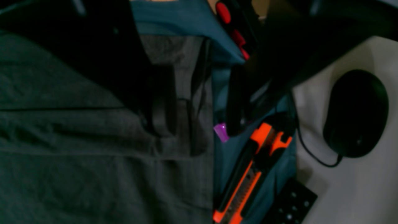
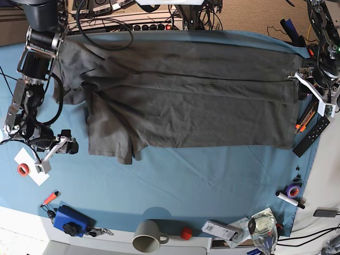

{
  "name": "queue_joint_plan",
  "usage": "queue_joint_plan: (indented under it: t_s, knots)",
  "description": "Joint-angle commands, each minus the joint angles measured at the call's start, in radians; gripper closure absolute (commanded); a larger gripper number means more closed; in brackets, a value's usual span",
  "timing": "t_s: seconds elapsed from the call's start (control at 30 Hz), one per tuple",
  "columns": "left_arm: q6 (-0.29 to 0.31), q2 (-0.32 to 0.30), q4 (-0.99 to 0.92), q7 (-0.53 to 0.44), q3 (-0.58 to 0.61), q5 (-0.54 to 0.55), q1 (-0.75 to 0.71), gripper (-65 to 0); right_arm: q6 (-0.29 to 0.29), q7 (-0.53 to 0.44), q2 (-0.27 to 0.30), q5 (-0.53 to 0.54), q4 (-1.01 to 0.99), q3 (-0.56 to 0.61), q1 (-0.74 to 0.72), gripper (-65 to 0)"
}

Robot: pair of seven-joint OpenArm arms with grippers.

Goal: Fold the T-shirt properly
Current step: 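Grasp the shirt's hem corners with both grippers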

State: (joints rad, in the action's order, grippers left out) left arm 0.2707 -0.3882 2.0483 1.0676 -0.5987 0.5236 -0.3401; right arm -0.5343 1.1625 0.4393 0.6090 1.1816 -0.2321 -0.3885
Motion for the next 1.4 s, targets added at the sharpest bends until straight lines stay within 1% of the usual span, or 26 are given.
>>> queue_joint_plan:
  t_s: [0.0, 0.07, 0.23, 0.33, 0.43, 0.53, 0.63, 0.7, 0.8, 0.9, 1.0, 1.13, 1.23, 1.37]
  knots:
    - [0.001, -0.016, 0.013, -0.021, -0.008, 0.004, 0.003, -26.7, 0.0, -0.024, 0.005, 0.011, -0.021, -0.003, -0.035, -33.9]
    - [0.0, -0.016, 0.013, -0.021, -0.008, 0.004, 0.003, -26.7, -0.004, -0.039, -0.011, 0.01, -0.095, -0.003, -0.056, -33.9]
    - [0.0, -0.016, 0.013, -0.022, -0.008, 0.005, 0.005, -26.7, -0.061, -0.045, -0.058, 0.003, -0.22, -0.003, -0.074, -33.9]
    - [0.0, -0.016, 0.013, -0.048, -0.008, 0.004, 0.008, -26.7, -0.069, -0.051, -0.095, -0.043, -0.244, -0.003, -0.074, -33.9]
    - [0.0, -0.016, 0.013, -0.072, -0.006, 0.003, 0.016, -26.7, -0.066, -0.085, -0.121, -0.082, -0.244, -0.003, -0.071, -33.9]
    - [0.001, -0.017, 0.013, -0.09, -0.006, 0.003, 0.047, -26.7, -0.06, -0.093, -0.132, -0.083, -0.244, -0.003, -0.072, -33.9]
    - [0.002, -0.017, -0.001, -0.126, -0.006, 0.004, 0.09, -26.7, -0.06, -0.089, -0.13, -0.084, -0.244, -0.003, -0.071, -33.9]
    - [0.011, -0.017, -0.029, -0.127, -0.005, 0.004, 0.127, -26.7, -0.06, -0.089, -0.129, -0.085, -0.244, -0.003, -0.071, -33.9]
    - [0.019, -0.024, -0.105, -0.163, 0.027, 0.003, 0.185, -29.1, -0.06, -0.09, -0.129, -0.092, -0.244, -0.003, -0.072, -33.9]
    - [0.019, -0.035, -0.222, -0.171, 0.1, -0.008, 0.259, -32.6, -0.06, -0.09, -0.129, -0.094, -0.244, -0.003, -0.072, -33.9]
    - [0.019, -0.044, -0.336, -0.171, 0.181, -0.054, 0.345, -32.6, -0.06, -0.09, -0.129, -0.094, -0.244, -0.003, -0.072, -33.9]
    - [0.019, -0.044, -0.454, -0.17, 0.255, -0.089, 0.459, -32.6, -0.06, -0.09, -0.129, -0.094, -0.244, -0.003, -0.071, -33.9]
    - [-0.001, -0.044, -0.549, -0.17, 0.297, -0.146, 0.531, -32.6, -0.06, -0.089, -0.129, -0.095, -0.244, -0.003, -0.071, -33.9]
    - [-0.006, -0.044, -0.686, -0.165, 0.332, -0.154, 0.603, -32.6, -0.06, -0.078, -0.129, -0.094, -0.244, -0.003, -0.071, -33.9]
